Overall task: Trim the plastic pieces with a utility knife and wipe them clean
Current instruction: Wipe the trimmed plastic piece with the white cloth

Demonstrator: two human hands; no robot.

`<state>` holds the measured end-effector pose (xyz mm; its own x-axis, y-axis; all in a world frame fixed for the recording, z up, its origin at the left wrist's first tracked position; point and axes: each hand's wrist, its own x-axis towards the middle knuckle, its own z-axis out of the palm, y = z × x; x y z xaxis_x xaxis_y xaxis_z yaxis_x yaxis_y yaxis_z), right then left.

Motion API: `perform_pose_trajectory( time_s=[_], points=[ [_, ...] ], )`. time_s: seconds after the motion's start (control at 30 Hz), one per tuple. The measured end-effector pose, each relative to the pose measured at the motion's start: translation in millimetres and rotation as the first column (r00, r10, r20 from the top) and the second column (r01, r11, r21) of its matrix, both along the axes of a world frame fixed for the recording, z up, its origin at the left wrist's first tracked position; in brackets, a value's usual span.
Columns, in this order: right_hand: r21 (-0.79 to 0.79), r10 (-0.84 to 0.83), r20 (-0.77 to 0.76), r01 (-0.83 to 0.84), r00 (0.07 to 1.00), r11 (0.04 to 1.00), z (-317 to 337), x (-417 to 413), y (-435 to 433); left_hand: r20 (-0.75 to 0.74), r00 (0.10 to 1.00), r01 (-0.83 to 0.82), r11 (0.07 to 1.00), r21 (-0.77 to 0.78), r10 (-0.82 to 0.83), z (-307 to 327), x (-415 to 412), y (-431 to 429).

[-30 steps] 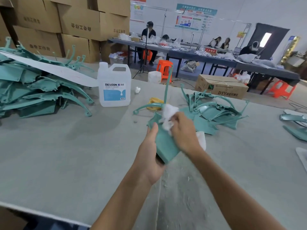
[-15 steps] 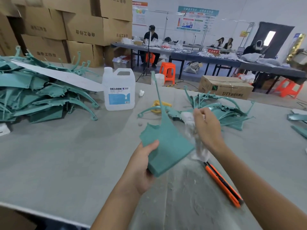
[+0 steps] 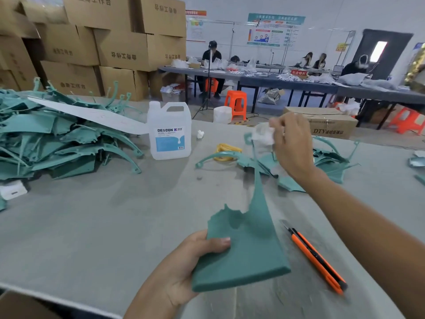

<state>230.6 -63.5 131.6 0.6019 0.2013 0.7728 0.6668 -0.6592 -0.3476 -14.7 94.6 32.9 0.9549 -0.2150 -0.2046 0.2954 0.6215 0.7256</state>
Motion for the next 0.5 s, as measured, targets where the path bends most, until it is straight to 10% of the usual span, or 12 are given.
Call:
perform_pose_trajectory(
  time_s=[0.1,0.23,0.4,0.5],
  points=[
    [0.084,0.208,-0.068,-0.202,0.976,0.976,0,-45,10,-0.025,0.993,-0.115,0.992,0.044,0.116,3,8,2],
    [-0.315,0.363,-0.510,-0.562,0.780,0.765,-47,-130,17,-0.071,0.959,-0.268,0.958,0.099,0.276,10,25,-3],
    [-0.380,0.502,-0.416,-0.647,0.758,0.661,-75,-177,18,-0.159,0.942,-0.302,0.953,-0.016,0.296,15,34,-15],
    [-0.457,0.454,-0.061,-0.429,0.889,0.779,-69,-140,13,-0.094,0.927,-0.355,0.930,0.093,0.363,18,32,-22]
  ],
)
